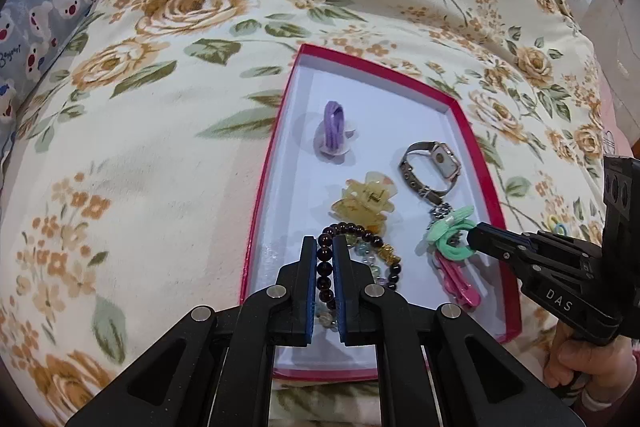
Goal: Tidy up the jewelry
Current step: 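Carry the bead bracelet into the box with the left tool while the right tool drops green ties, then grasp the gold ring with the left tool while the right tool grasps the colourful bead bracelet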
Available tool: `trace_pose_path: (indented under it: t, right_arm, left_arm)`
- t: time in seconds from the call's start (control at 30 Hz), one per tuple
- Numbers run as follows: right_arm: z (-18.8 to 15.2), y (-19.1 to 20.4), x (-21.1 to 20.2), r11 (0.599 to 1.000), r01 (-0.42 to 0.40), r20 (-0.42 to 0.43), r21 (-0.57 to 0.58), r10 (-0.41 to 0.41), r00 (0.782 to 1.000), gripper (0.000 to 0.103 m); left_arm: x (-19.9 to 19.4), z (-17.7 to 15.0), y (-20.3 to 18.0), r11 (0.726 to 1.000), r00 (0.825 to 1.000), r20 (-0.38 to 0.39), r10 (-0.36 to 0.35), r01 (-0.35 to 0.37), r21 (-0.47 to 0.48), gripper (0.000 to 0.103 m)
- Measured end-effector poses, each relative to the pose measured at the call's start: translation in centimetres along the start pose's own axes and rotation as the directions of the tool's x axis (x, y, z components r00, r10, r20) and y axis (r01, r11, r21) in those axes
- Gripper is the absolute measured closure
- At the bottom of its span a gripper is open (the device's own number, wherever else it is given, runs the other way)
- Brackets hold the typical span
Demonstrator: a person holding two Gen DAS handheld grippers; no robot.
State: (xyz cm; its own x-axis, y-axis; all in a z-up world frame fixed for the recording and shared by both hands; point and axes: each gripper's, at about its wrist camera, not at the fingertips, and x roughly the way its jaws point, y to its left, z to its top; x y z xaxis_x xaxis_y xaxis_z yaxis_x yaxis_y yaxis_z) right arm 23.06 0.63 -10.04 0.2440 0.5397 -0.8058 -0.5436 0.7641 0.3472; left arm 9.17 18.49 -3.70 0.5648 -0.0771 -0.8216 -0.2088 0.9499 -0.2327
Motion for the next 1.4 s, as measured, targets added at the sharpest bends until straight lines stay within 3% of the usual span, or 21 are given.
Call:
trace_pose_path:
  t: [0.5, 0.6, 0.67, 0.73, 0.93, 1.07, 1.27, 1.4]
  right_arm:
    - [0.0, -0.4, -0.1, 0.999, -0.028, -0.004, 0.034, 0.028, 1.0, 0.09]
    - [-0.1, -0.3, -0.8, 0.999, -0.035, 0.009, 0.036, 0.034, 0.999, 0.085]
    - [-0.1, -0.4, -1.4, 0.998, -0.039, 0.023, 0.04, 0.038, 0.999, 0.077]
    - [-0.2, -0.4, -2.0, 0.998, -0.04, 0.038, 0.044, 0.038, 0.999, 0.07]
    - [-1.3, -1.4, -4.2, 0.996, -0.048, 0.073, 0.078, 0.042, 0.996, 0.07]
    - [-2.6, -3.0, -6.1, 0.992, -0.037, 0.097, 0.122, 0.025, 0.995, 0.067]
    - [-4.7, -5.8, -9.2, 0.98, -0.002, 0.136, 0.199, -0.025, 0.99, 0.066]
    - [-6.5, -7.5, -11.1, 0.97, 0.024, 0.154, 0.243, -0.063, 0.986, 0.06]
  left_arm:
    - [0.9, 0.0, 0.2, 1.0, 1.0, -0.019, 0.024, -0.024, -0.004, 0.096]
    - [0.7, 0.0, 0.3, 1.0, 1.0, -0.019, 0.022, -0.022, -0.008, 0.092]
    - [0.4, -0.1, 0.3, 1.0, 1.0, -0.015, 0.025, -0.026, -0.01, 0.083]
    - [0.1, -0.2, 0.3, 0.999, 0.999, -0.008, 0.033, -0.033, -0.013, 0.081]
    - [-1.1, -0.7, 0.2, 0.999, 1.0, 0.006, 0.027, -0.027, -0.023, 0.08]
    - [-2.0, -1.4, 0.4, 0.998, 0.999, 0.021, 0.025, -0.024, -0.051, 0.064]
    - [-3.1, -2.5, -0.3, 0.997, 1.0, 0.021, -0.008, 0.01, -0.074, 0.057]
    - [-3.7, -3.0, -1.5, 0.998, 0.999, 0.021, -0.028, 0.029, -0.057, 0.052]
